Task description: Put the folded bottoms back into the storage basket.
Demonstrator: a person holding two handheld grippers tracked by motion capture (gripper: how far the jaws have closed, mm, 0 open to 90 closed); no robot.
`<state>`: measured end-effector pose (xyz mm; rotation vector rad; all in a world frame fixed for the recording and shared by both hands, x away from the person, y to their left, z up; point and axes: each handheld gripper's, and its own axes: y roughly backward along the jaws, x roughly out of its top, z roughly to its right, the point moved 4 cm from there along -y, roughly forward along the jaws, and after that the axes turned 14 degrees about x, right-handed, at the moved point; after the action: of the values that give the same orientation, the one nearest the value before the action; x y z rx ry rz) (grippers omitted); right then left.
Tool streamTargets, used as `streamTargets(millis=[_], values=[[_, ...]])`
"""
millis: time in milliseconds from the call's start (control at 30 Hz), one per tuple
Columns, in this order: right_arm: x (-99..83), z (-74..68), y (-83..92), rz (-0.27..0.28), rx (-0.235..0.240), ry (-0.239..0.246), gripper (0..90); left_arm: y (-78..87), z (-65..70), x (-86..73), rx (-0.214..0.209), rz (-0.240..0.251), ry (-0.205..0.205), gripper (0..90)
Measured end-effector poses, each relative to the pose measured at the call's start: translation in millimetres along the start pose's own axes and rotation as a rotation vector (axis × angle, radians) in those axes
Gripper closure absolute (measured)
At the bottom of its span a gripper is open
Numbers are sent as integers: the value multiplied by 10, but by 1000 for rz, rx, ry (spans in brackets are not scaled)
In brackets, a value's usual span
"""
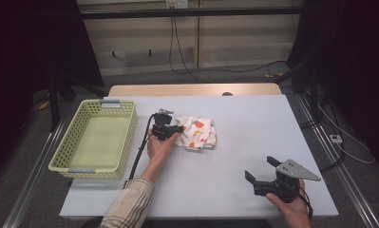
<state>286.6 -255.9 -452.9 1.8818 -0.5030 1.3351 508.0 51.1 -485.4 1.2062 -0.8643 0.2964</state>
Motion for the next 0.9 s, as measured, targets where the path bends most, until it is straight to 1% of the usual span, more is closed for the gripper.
streamTargets(millis=[100,267,333,467,500,567,733,900], values=[[-1,6,3,0,-3,-4,36,40,-2,24,-13,7,-3,827],[-1,1,-2,0,-1,-1,36,88,3,47,-15,23,-6,827],[-1,2,-4,0,0,-2,36,106,10,55,-19,25,-13,827],[-1,5,0,-1,-3,-2,36,158,28,87,-32,47,-22,827],[-1,4,1,0,-2,-2,36,172,27,93,-31,45,-31,827],[0,3,1,0,-1,-1,36,205,27,108,-33,53,-35,827],[-1,5,-1,-1,-1,0,36,295,47,155,-39,87,-37,828],[0,2,-3,0,1,-3,37,376,64,196,-42,114,-53,828]])
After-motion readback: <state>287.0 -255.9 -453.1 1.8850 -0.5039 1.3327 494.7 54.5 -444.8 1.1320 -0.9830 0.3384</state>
